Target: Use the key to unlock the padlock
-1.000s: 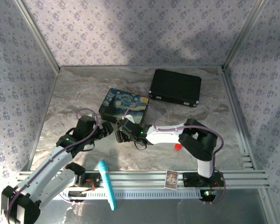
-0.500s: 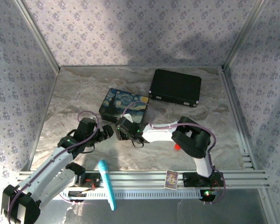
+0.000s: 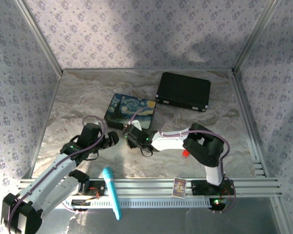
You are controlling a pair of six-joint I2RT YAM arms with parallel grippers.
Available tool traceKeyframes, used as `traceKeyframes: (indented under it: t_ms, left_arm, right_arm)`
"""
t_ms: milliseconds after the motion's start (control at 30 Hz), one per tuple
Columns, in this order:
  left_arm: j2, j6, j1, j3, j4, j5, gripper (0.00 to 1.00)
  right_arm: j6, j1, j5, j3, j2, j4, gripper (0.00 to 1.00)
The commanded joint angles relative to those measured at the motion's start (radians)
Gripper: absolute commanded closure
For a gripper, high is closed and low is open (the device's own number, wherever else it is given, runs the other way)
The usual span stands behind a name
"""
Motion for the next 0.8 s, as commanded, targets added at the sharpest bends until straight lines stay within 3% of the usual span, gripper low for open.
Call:
traceKeyframes:
  t_ms: [0, 167, 233, 333, 400, 633, 767]
  left_arm:
    - [-0.015, 0.089, -0.024, 0.083, -0.035, -0.062, 0.0]
    - [0.03, 0.223, -0.113, 0.146, -0.029, -0.124, 0.0]
    - [0.065, 0.316, -0.182, 0.177, -0.014, -0.151, 0.0]
    - [0.144, 0.483, -0.363, 0.235, 0.005, -0.319, 0.0]
    - [0.22, 0.56, -0.424, 0.287, -0.012, -0.381, 0.0]
    - [0.49, 0.816, -0.424, 0.416, 0.007, -0.354, 0.05]
    - [0.626, 0.887, -0.425, 0.473, -0.02, -0.309, 0.12]
  right_arm:
    - [0.038, 0.007, 0.024, -0.081, -0.066, -0.036, 0.71]
    - [0.06, 0.006, 0.019, -0.194, -0.158, -0.022, 0.72]
    - [0.073, 0.003, 0.017, -0.238, -0.195, -0.025, 0.72]
    - [0.113, -0.009, 0.022, -0.318, -0.256, -0.026, 0.72]
    - [0.141, -0.018, 0.025, -0.373, -0.294, -0.007, 0.72]
    - [0.21, -0.037, 0.025, -0.485, -0.359, 0.077, 0.72]
    - [0.252, -0.025, 0.039, -0.483, -0.328, 0.126, 0.73]
